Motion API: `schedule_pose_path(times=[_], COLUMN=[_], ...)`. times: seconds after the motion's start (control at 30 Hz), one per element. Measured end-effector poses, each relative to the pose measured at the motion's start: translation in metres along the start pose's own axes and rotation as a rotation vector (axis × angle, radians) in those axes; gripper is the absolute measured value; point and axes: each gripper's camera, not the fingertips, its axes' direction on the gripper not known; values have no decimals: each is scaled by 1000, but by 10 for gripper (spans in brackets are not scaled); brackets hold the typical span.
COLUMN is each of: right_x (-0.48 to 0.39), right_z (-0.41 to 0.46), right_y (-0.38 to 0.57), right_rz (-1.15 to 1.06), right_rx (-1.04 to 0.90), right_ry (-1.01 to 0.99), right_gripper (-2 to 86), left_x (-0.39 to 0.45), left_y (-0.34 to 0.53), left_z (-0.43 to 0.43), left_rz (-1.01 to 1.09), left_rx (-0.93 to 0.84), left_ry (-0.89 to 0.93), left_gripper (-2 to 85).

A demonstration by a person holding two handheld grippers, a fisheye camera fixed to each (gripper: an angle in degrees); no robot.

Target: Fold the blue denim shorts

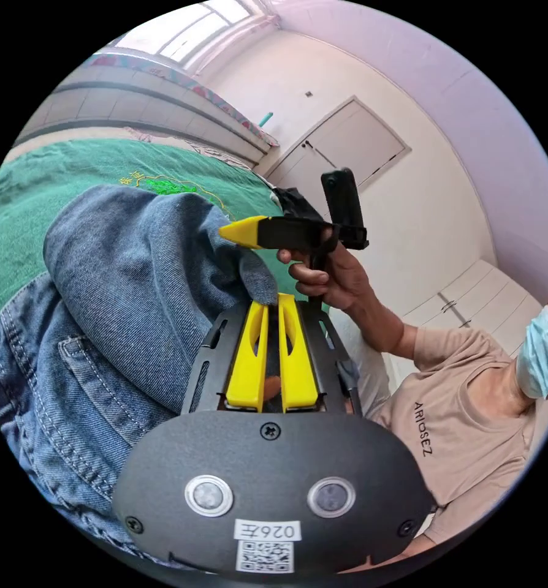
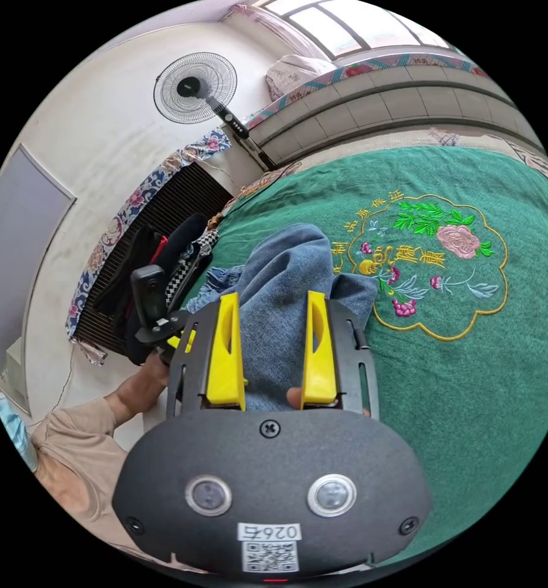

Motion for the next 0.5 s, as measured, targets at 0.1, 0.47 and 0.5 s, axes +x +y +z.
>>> schedule_pose_path(times=[0.1, 0.47, 0.5], right_x=[10, 12, 18], right_z=[14, 52, 41], right_y=[-18, -90, -98], right_rz=[-7, -161, -161], right_rx=[-7, -15, 2], right_ry=[33, 289, 291], right_gripper=[135, 8, 5], left_x=[8, 10, 9], left_y=[4, 25, 30], left_z=[13, -4, -27], left_rz=[16, 13, 28], left_rx=[-15, 150, 239], left_ry=[-24, 128, 174], left_gripper=[18, -3, -6])
